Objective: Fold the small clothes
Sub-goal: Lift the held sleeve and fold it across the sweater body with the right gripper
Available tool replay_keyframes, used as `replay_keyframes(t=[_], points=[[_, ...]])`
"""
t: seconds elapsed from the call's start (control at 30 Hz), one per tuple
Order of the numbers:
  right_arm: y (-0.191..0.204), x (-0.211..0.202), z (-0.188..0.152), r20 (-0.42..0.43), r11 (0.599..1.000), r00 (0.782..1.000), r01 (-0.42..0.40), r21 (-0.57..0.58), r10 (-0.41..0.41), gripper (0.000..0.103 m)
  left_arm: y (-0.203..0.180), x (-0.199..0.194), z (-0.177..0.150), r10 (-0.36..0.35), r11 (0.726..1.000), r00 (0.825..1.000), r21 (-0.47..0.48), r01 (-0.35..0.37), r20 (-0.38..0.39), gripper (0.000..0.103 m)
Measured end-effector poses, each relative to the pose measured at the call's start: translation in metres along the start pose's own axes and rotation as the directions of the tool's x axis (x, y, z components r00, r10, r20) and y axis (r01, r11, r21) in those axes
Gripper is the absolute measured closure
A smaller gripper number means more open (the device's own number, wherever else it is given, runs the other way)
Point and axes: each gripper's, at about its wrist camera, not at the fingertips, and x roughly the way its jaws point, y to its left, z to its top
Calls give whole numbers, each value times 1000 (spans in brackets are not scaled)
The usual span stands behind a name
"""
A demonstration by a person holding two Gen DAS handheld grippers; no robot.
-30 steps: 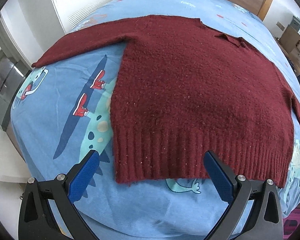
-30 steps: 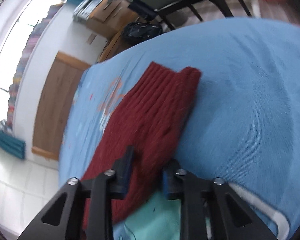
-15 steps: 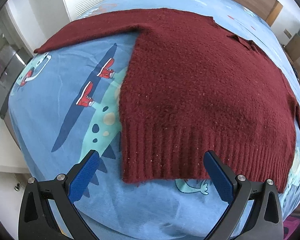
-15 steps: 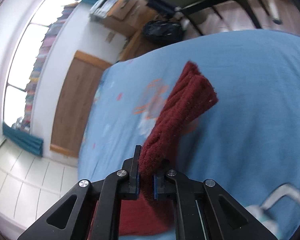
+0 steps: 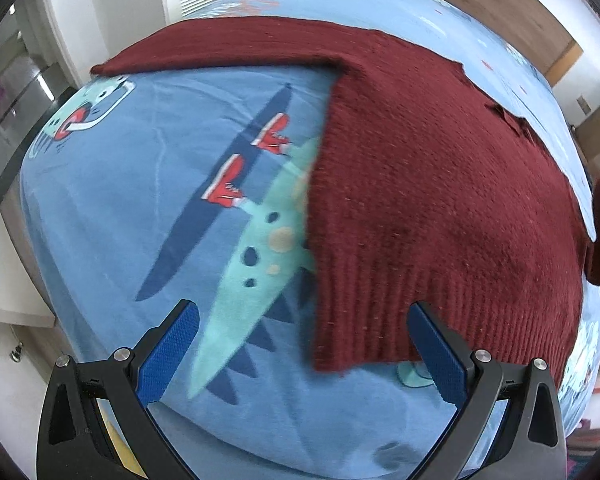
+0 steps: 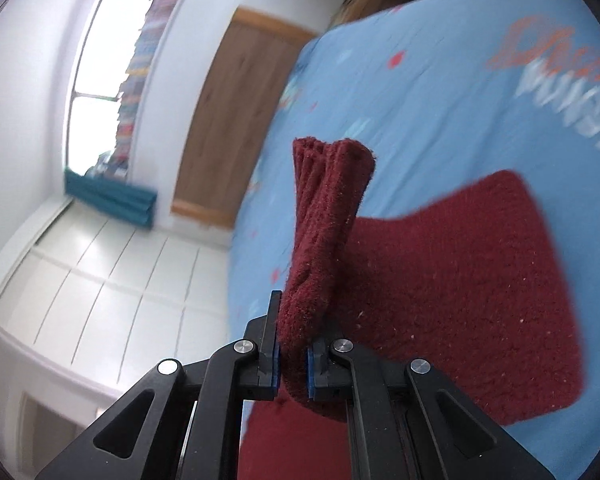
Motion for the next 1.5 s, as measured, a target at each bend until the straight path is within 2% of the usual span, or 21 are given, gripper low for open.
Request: replay_keyframes(t=[0.17,0.3,0.5,0.77,0.97,1.17,1.3,1.4,1.5], points=[[53,63,-40,-106,996,992,-78,-33,75,94,23,-3,-1,-13,999,1000,-46,13,3,1],[90,108,-73,-188,989,975,-132,-65,118,95,42,-3,-1,-19,997,1000,-77,19,6,1],[120,156,-127,-290,981,947,-173,-88,141,94,71,-3,-3,-15,992,1000,-124,15,3,1],[135,203,-171,-422,973,898,-193,-127,123,94,94,0,-5,-1,988,1000,-157,0,-6,1],[141,230,-211,-492,968,869,-164,-190,51,93,93,7,-8,-5,989,1000,-151,3,-19,1],[144,257,-242,-534,944,841,-97,-314,-91,92,100,10,-9,0,986,1000,-165,-5,-27,1],[149,279,-258,-546,913,813,-44,-406,-203,91,104,10,-11,3,986,1000,-169,-8,-26,1],[142,285,-280,-554,886,783,-9,-464,-282,89,104,10,-11,3,986,1000,-169,-7,-27,1],[140,294,-299,-561,865,757,9,-503,-334,81,105,10,-12,-2,984,1000,-177,-3,-30,1]])
